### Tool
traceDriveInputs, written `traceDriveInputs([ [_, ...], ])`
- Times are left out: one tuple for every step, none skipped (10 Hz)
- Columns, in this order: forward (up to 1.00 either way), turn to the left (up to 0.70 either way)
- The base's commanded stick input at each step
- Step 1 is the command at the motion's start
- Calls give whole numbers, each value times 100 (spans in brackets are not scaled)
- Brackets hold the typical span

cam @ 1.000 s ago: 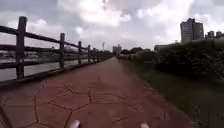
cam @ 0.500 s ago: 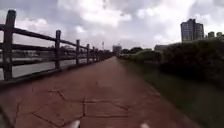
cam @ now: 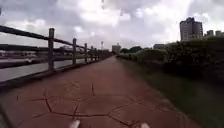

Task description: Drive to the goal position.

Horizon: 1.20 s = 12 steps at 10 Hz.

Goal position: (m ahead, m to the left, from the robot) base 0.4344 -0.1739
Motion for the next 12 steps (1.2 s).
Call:
traceDriveInputs([
  [70,1],
  [70,1],
  [70,1],
  [70,-7],
  [70,-17],
  [70,-26],
  [70,-34],
  [70,-30],
  [70,1],
  [70,1],
  [70,1],
  [70,1],
])
